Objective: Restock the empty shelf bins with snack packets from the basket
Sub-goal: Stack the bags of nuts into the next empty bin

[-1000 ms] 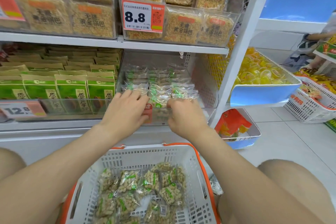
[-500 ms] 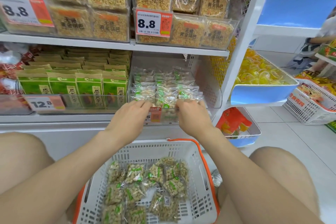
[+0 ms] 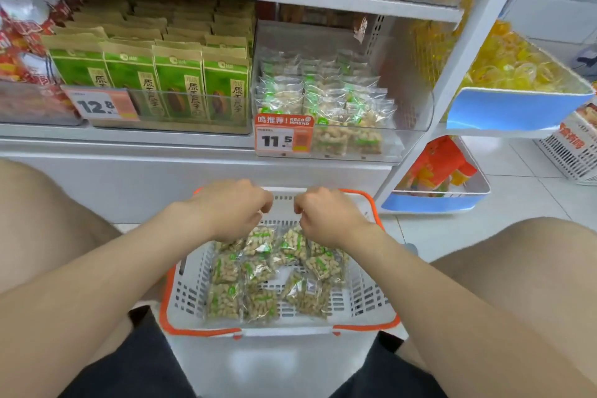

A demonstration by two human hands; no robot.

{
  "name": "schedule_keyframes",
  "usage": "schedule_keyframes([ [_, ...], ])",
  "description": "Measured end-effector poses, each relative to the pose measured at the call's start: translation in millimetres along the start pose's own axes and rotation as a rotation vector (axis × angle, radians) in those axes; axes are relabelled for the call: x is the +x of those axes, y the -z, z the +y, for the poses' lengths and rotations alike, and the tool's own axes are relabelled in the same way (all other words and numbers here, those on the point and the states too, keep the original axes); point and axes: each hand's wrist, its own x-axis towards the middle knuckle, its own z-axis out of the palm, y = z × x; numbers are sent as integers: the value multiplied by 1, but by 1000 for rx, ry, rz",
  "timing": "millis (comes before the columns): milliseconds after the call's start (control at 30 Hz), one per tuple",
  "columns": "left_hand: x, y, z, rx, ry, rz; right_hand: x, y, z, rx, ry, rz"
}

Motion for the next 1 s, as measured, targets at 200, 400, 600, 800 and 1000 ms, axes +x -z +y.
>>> schedule_keyframes([
  [200,7,-34,-31,36,91,-408,14,-70,-45,-140,145,-222],
  [400,20,-43,-48,0,131,-382,45,-137,-88,78,100,-463],
  [600,26,-52,-62,-25,155,-419,66,-192,-110,692,-197,-665],
  [800,28,-54,-70,-85,196,-432,73,-208,-113,848,-253,-765],
  [1000,25,-54,-71,-102,186,-427,84,-197,-106,834,-478,-325],
])
